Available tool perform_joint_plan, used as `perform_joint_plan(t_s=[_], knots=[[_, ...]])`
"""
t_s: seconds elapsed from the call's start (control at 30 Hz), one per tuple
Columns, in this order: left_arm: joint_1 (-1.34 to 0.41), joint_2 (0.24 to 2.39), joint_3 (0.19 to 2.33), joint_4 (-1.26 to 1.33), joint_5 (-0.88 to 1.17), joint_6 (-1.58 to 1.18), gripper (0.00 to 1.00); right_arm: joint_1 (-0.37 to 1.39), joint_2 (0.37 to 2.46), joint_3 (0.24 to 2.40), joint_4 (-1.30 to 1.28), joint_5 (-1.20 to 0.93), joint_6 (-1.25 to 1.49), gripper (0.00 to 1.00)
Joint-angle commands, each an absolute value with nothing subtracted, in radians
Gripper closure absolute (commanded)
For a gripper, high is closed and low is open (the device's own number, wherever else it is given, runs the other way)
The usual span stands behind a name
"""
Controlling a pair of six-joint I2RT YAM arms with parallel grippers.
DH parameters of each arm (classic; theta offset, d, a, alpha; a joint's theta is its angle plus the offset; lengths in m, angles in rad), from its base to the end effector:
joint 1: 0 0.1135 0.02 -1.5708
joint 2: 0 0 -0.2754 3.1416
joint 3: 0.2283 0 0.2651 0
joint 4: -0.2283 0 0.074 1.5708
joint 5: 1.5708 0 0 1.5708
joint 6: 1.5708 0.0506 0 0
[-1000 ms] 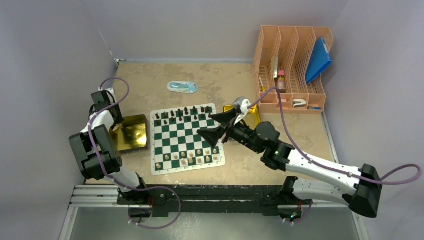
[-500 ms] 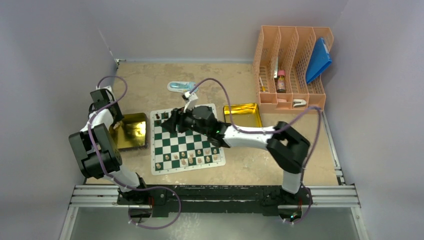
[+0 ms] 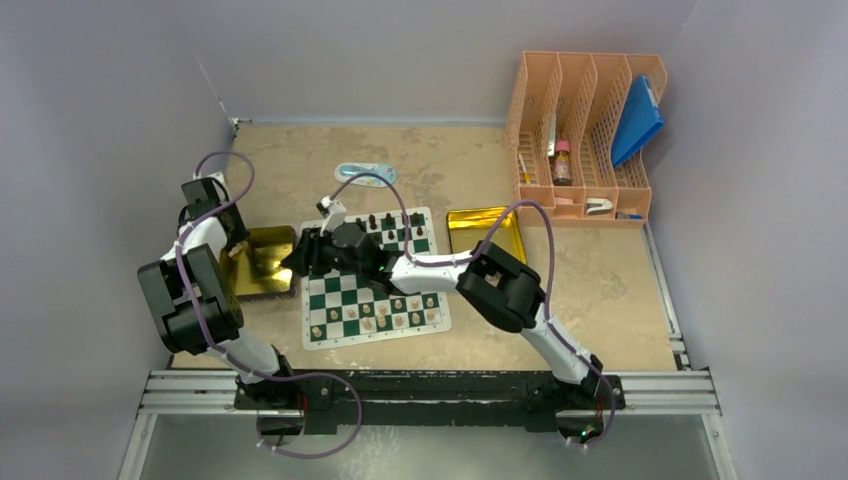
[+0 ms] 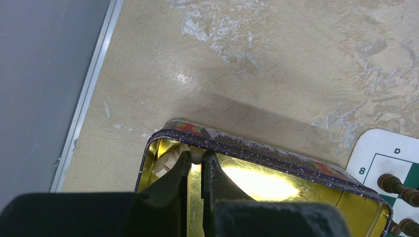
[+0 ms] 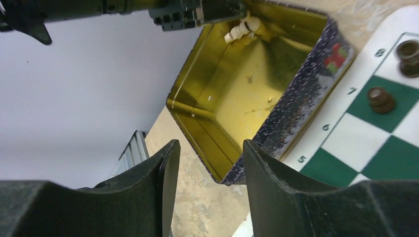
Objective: Set up the chess pieces on the board
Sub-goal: Pick up the chess piece from the storage box.
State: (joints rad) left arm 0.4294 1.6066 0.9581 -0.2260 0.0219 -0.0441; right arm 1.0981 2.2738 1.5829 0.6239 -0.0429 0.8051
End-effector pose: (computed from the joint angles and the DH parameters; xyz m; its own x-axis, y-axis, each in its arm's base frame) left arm 0.3203 0.1455 0.1850 -0.6791 -0.3594 -0.6400 -0.4338 0.8999 -0.0451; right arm 0.2528 0.4992 0.1970 -0.6764 0.2591 -0.6894 -0.6080 0.3318 0.7213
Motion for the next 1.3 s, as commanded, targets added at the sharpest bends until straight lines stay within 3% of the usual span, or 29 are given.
perform_joint_plan(t_s=[0.0, 0.13, 0.43, 0.93, 1.27], knots=[[0.426, 1.582, 0.983, -0.193, 0.030, -0.060, 1.00, 1.114, 2.293, 1.663, 0.596, 0.021, 0.843, 0.49], [0.425, 1.576, 0.988, -0.208, 0.029, -0.050, 1.00, 1.114, 2.319, 1.687, 0.579, 0.080, 0.845, 0.54], [0.425, 1.559, 0.988, -0.227, 0.041, -0.056, 1.00, 1.124, 2.400, 1.781, 0.489, 0.148, 0.857, 0.54], [0.400, 1.504, 0.940, -0.264, 0.075, -0.061, 1.00, 1.129, 2.448, 1.826, 0.474, 0.158, 0.844, 0.69], [0.391, 1.452, 0.973, -0.305, 0.088, -0.063, 1.00, 1.130, 2.461, 1.841, 0.485, 0.138, 0.848, 0.71]])
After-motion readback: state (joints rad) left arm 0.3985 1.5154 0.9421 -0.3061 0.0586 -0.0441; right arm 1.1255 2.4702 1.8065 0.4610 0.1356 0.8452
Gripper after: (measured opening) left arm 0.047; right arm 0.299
